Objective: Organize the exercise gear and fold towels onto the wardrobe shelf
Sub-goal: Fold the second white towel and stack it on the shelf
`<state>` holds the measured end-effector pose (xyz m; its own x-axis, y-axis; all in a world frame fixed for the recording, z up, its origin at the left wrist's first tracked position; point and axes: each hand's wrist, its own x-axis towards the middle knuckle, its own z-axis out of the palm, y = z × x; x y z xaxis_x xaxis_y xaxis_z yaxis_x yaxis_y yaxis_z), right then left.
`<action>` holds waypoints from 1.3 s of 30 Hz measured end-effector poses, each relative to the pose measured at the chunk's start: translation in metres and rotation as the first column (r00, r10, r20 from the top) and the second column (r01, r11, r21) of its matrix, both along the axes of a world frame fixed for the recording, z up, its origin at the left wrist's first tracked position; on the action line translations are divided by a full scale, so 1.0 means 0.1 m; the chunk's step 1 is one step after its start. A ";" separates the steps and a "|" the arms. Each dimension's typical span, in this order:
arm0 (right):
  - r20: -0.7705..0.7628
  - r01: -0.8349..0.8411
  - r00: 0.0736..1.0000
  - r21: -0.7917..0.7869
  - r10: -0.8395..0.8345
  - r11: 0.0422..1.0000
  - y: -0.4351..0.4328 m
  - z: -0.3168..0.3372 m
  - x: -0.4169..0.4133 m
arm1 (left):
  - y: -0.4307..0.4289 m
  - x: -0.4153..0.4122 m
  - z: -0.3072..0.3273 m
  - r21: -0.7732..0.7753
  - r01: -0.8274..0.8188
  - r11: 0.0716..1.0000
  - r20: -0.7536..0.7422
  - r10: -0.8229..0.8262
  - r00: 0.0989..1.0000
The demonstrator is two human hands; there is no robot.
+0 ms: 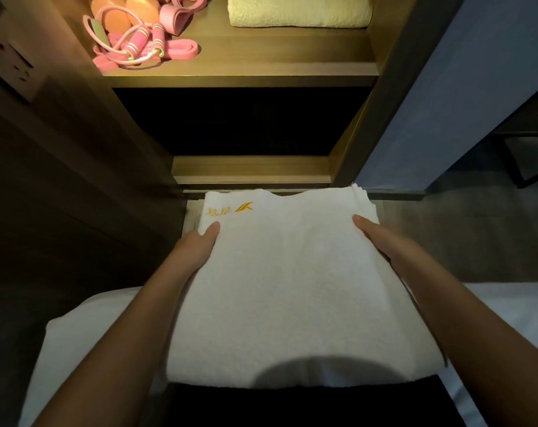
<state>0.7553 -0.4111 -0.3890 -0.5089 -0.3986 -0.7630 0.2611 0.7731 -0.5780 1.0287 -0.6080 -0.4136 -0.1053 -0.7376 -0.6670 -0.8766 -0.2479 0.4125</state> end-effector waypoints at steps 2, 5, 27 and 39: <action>-0.184 -0.044 0.982 -0.030 0.038 0.999 -0.12 -0.01 0.10 | 0.04 -0.13 0.06 -0.178 0.031 0.984 -0.046 -0.040 0.998; -0.425 -0.199 0.896 -0.116 0.132 0.973 -0.30 0.04 0.20 | 0.04 -0.29 0.17 -0.336 0.034 0.941 -0.167 -0.095 0.981; -0.384 -0.052 0.923 -0.122 0.001 0.991 -0.14 -0.13 -0.14 | -0.16 -0.16 -0.03 -0.194 -0.120 0.974 -0.173 0.087 0.981; 0.056 0.003 0.998 0.038 -0.005 0.999 0.02 -0.10 -0.14 | 0.04 0.03 0.08 0.256 -0.298 0.919 -0.263 0.363 0.894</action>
<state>0.7410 -0.4094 -0.3994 -0.4666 -0.3673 -0.8046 0.2949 0.7930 -0.5330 1.0319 -0.6036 -0.4059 -0.0977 -0.6160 -0.7816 -0.5713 -0.6084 0.5509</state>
